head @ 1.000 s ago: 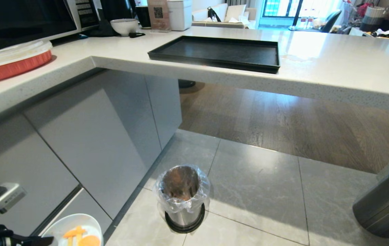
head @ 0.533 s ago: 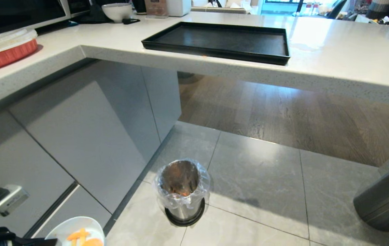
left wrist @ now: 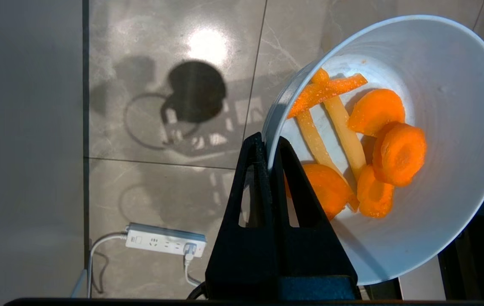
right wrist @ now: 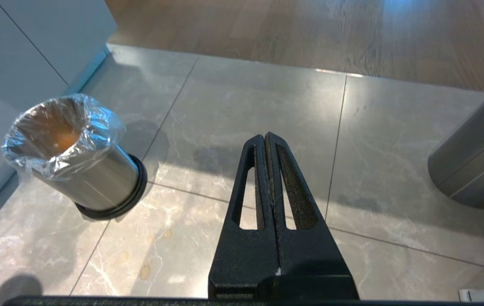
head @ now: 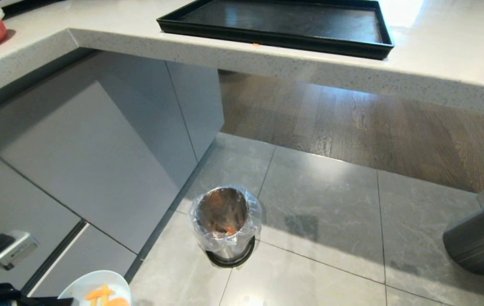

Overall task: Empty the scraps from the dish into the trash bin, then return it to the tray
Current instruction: Move the bowl over the trash can

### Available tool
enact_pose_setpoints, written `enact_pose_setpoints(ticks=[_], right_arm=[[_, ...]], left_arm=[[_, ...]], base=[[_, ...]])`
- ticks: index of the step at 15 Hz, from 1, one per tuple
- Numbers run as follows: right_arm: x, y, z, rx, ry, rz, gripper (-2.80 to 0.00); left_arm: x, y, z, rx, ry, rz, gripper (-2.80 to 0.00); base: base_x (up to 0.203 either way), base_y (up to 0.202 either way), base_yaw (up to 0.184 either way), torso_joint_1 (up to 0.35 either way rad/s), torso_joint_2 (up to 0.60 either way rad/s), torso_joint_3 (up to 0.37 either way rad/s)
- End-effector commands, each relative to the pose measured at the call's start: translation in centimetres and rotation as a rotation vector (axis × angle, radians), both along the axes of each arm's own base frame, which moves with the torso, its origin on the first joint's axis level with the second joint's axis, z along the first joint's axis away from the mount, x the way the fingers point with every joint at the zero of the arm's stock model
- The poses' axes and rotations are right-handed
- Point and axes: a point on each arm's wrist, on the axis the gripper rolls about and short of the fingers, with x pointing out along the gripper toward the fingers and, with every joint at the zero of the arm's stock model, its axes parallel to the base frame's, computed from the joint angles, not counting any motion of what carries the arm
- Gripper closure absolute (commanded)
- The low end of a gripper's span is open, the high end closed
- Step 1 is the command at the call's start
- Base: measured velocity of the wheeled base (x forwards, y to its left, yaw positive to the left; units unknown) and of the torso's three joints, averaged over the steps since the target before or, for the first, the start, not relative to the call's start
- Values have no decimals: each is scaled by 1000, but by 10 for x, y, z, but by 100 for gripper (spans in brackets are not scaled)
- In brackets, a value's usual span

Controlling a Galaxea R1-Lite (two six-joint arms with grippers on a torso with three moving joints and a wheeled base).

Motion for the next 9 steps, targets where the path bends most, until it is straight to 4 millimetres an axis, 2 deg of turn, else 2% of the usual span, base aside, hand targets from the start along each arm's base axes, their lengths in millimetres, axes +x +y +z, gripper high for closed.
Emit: enact_pose_setpoints(ticks=[1,9], right_arm=[[0,0,0,0,-1,0,0],[0,0,0,0,-1,0,0]], left_arm=[[0,0,0,-1,1,-5,0],[-2,-1,-2,-3,8,-8,0]], base=[[0,0,0,2,4,-196],[0,0,0,4,5,-196]])
